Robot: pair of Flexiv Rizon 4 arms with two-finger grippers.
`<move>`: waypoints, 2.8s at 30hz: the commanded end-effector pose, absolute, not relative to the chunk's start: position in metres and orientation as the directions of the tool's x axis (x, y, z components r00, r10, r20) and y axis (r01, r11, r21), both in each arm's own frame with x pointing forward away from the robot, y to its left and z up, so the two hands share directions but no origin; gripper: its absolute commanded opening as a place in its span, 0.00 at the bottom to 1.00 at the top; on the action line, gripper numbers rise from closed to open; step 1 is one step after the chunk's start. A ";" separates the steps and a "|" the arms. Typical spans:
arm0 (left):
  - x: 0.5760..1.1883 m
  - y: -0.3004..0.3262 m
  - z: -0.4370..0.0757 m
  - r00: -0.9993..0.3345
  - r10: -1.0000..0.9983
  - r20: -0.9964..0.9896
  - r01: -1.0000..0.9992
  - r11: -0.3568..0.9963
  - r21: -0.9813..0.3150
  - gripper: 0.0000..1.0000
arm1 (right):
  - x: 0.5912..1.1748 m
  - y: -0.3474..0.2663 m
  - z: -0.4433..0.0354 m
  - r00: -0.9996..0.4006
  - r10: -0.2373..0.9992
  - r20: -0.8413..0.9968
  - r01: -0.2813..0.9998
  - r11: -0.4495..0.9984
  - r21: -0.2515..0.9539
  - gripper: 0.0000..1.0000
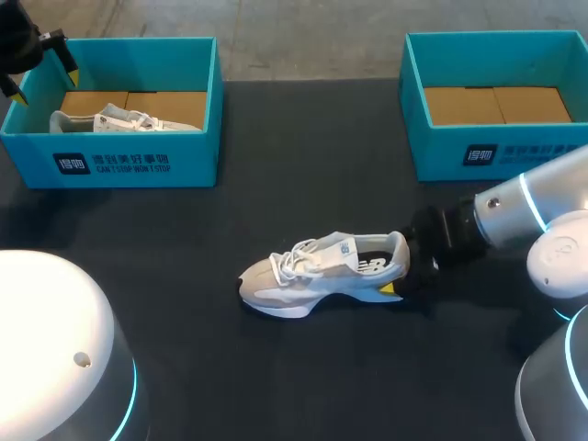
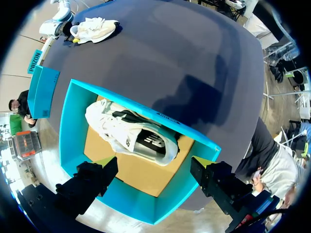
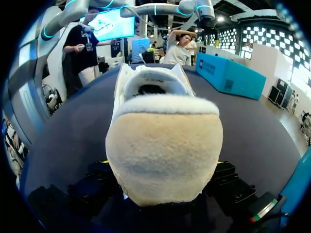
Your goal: Take the shoe out of the shoebox, open the shoe tongue, remove and reinsert the insole, then place the shoe into the shoebox
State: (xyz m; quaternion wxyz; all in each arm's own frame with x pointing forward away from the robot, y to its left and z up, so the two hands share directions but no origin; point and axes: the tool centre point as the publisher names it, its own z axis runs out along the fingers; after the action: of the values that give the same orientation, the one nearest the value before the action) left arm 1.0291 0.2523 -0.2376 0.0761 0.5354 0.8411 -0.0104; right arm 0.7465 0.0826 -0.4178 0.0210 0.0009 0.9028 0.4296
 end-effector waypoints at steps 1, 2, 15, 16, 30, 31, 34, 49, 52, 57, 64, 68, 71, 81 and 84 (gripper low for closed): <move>1.030 0.253 -0.237 -0.414 0.900 -0.138 0.903 0.425 0.063 1.00 | 0.746 0.085 -0.418 -0.999 0.021 -0.038 -0.016 0.633 0.774 0.00; 1.030 0.253 -0.237 -0.414 0.900 -0.138 0.903 0.425 0.063 1.00 | 0.746 0.085 -0.418 -0.999 0.021 -0.038 -0.016 0.633 0.774 0.00; 1.035 0.243 -0.235 -0.661 0.744 -0.099 0.748 0.663 -0.009 1.00 | 0.746 0.085 -0.418 -0.999 0.021 -0.038 -0.016 0.633 0.774 0.00; 1.034 0.241 -0.235 -0.681 0.726 -0.100 0.731 0.682 -0.021 1.00 | 0.746 0.085 -0.418 -0.999 0.021 -0.038 -0.016 0.633 0.774 0.00; 0.988 0.200 -0.205 -0.966 0.222 -0.132 0.235 0.967 -0.096 1.00 | 0.746 0.085 -0.418 -0.999 0.021 -0.038 -0.016 0.633 0.774 0.00; 0.985 0.196 -0.204 -0.973 0.198 -0.115 0.208 0.975 -0.077 1.00 | 0.746 0.085 -0.418 -0.999 0.021 -0.038 -0.016 0.633 0.774 0.00; 0.970 0.178 -0.199 -0.990 0.089 -0.108 0.098 0.992 -0.076 1.00 | 0.746 0.085 -0.418 -0.999 0.021 -0.038 -0.016 0.633 0.774 0.00; 0.895 0.091 -0.204 -0.947 -0.319 -0.021 -0.314 0.940 -0.131 1.00 | 0.746 0.085 -0.418 -0.999 0.021 -0.038 -0.016 0.633 0.774 0.00; 0.880 0.074 -0.208 -0.922 -0.386 -0.023 -0.381 0.918 -0.113 1.00 | 0.746 0.085 -0.418 -0.999 0.021 -0.038 -0.016 0.633 0.774 0.00; 0.860 0.047 -0.218 -0.885 -0.465 0.012 -0.462 0.877 -0.128 1.00 | 0.746 0.085 -0.418 -0.999 0.021 -0.038 -0.016 0.633 0.774 0.00; 0.838 0.007 -0.235 -0.853 -0.521 0.044 -0.522 0.843 -0.133 1.00 | 0.746 0.085 -0.418 -0.999 0.021 -0.038 -0.016 0.633 0.774 0.00; 0.831 -0.017 -0.244 -0.861 -0.505 0.060 -0.508 0.851 -0.133 1.00 | 0.746 0.085 -0.418 -0.999 0.021 -0.038 -0.016 0.633 0.774 0.00; 0.827 -0.037 -0.251 -0.874 -0.481 0.074 -0.486 0.865 -0.127 1.00 | 0.746 0.085 -0.418 -0.999 0.021 -0.038 -0.016 0.633 0.774 0.00; 0.808 -0.093 -0.272 -0.887 -0.448 0.111 -0.460 0.880 -0.120 1.00 | 0.746 0.085 -0.418 -0.999 0.021 -0.038 -0.016 0.633 0.774 0.00; 0.806 -0.107 -0.278 -0.889 -0.442 0.120 -0.454 0.884 -0.112 1.00 | 0.746 0.085 -0.418 -0.999 0.021 -0.038 -0.016 0.633 0.774 0.00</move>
State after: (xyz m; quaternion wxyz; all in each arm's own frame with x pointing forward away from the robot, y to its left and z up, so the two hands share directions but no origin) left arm 0.7999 -0.0906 -0.2701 -0.0424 -0.2316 0.9686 -0.0794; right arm 0.7466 0.0826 -0.4177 0.0211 0.0010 0.9029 0.4294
